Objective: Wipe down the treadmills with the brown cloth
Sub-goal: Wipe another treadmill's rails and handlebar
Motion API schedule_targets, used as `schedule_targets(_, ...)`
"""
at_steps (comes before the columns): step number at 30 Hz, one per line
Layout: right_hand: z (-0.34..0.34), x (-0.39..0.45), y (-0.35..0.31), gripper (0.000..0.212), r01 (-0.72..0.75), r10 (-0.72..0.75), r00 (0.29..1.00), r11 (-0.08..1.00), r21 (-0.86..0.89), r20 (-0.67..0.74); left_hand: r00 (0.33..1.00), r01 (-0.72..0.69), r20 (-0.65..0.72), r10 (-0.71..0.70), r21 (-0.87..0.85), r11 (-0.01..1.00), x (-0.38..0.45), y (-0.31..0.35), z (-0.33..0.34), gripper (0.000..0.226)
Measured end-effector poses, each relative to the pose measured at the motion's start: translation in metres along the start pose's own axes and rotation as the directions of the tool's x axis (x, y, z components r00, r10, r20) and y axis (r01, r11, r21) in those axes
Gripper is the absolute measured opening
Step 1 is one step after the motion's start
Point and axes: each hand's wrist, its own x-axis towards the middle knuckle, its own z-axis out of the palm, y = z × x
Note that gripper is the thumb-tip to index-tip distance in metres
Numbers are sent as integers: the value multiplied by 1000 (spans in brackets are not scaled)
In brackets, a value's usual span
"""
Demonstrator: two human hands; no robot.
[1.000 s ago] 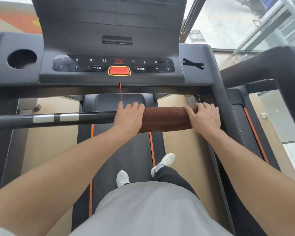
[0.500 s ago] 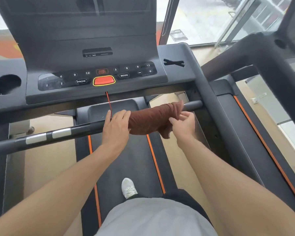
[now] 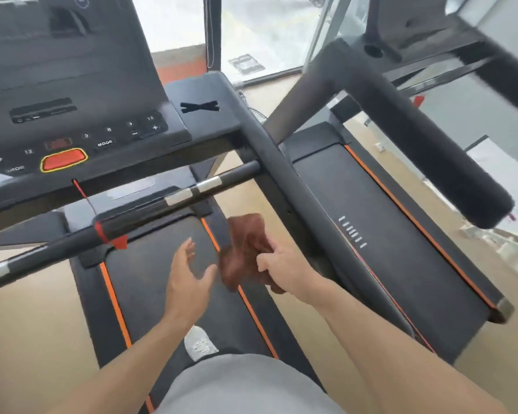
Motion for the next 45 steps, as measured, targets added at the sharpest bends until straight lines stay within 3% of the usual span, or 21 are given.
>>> schedule_targets(2, -12, -24, 11, 46, -22, 22, 998, 1000, -5, 63, 984, -95, 149, 93, 7, 995, -9, 10, 18, 64)
schedule_targets(4, -25, -42, 27, 48, -25, 25, 997, 1000, 2, 72, 920, -210, 341, 194, 11, 978, -19, 21, 35, 70)
schedule_targets(7, -43, -69, 49, 42, 21, -22, 999, 999, 30, 31, 831, -92, 554, 48, 51, 994, -38, 32, 62, 61)
schedule_targets(10, -59, -96, 68, 34, 101, -102, 995, 988, 118, 4, 787, 43, 617, -29, -7, 999, -60, 30, 84, 46)
schedule_targets(14, -71, -126, 98, 26, 181, -166, 981, 972, 150, -104, 821, 68, 560, -109, 94, 993, -91, 17, 92, 20)
schedule_targets(17, -79, -148, 129, 22, 204, -180, 958, 975, 88, -222, 922, 103, 360, -142, 125, 987, -111, -2, 91, 24)
schedule_targets(22, -93, -188, 160, 26, 139, -139, 976, 990, -12, -169, 992, 86, 91, -87, 11, 996, -134, 24, 85, 15)
schedule_targets(28, -142, -228, 148, 29, 137, -154, 963, 986, -93, -220, 985, -71, 162, 62, 54, 996, -141, 86, 99, 14)
schedule_targets(33, -196, -222, 99, 25, 183, -289, 881, 938, -294, -373, 969, -144, 204, 140, 5, 990, -134, 128, 117, 13)
schedule_targets(34, -206, -212, 92, 28, 162, -312, 858, 918, -362, -407, 978, -130, 162, 132, -23, 991, -131, 131, 122, 12)
schedule_targets(36, -223, -182, 88, 56, 30, -272, 854, 876, -480, -443, 999, -41, 15, 42, -64, 997, -122, 129, 132, 8)
schedule_targets(38, -228, -151, 95, 79, -127, -134, 904, 822, -556, -405, 988, 118, -83, -127, -98, 988, -117, 116, 144, 31)
schedule_targets(40, -214, -128, 113, 78, -196, 36, 963, 777, -599, -268, 955, 292, -15, -295, -113, 950, -125, 99, 160, 47)
schedule_targets(42, -178, -122, 132, 72, -206, 157, 978, 808, -552, -136, 903, 413, 163, -396, -88, 906, -143, 88, 180, 46)
schedule_targets(45, -130, -123, 157, 68, -200, 32, 942, 853, -483, -334, 835, 494, 331, -438, -104, 863, -163, 93, 215, 47)
